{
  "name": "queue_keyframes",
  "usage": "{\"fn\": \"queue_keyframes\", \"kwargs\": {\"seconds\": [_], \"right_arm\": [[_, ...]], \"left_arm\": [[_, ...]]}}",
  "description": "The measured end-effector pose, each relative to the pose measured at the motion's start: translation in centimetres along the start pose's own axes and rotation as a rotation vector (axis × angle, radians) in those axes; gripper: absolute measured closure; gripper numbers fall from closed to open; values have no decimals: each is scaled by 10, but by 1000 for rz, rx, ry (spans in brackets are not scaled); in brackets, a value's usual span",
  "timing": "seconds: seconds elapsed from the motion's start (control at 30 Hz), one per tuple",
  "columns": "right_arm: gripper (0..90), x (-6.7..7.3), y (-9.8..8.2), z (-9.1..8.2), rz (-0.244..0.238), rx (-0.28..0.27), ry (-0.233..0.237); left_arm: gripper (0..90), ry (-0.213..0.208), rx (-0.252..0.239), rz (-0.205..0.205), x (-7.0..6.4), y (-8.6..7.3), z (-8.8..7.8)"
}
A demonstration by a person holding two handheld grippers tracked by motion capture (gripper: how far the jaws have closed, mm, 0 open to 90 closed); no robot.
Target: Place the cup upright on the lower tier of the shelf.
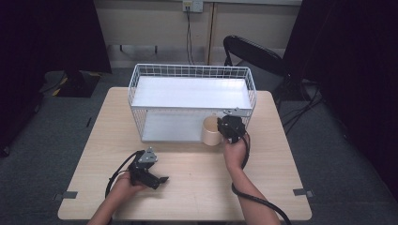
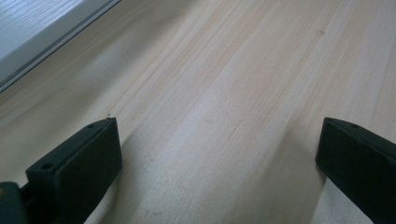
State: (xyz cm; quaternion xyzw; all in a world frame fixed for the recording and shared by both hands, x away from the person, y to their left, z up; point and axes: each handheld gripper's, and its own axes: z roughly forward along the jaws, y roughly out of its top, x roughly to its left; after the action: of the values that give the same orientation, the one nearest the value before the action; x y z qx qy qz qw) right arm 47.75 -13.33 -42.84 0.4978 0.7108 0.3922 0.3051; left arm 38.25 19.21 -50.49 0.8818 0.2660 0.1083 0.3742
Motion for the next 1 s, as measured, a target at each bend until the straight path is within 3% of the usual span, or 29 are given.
{"fn": "queue_keyframes", "kwargs": {"seconds": [0.07,0.17,0.2,0.5,0.73,1.0], "right_arm": [[586,-1,1,-2,8,-2,12],[556,-2,1,-5,7,-4,27],[495,-2,2,-8,13,-4,55],[273,-5,4,-25,46,-10,130],[221,-5,1,-36,49,-5,187],[203,2,-4,-42,26,12,211]], "left_arm": [[0,0,0,0,0,0,0],[0,0,0,0,0,0,0],[0,0,0,0,0,0,0],[0,0,0,0,0,0,0],[0,0,0,0,0,0,0],[0,0,0,0,0,0,0]]}}
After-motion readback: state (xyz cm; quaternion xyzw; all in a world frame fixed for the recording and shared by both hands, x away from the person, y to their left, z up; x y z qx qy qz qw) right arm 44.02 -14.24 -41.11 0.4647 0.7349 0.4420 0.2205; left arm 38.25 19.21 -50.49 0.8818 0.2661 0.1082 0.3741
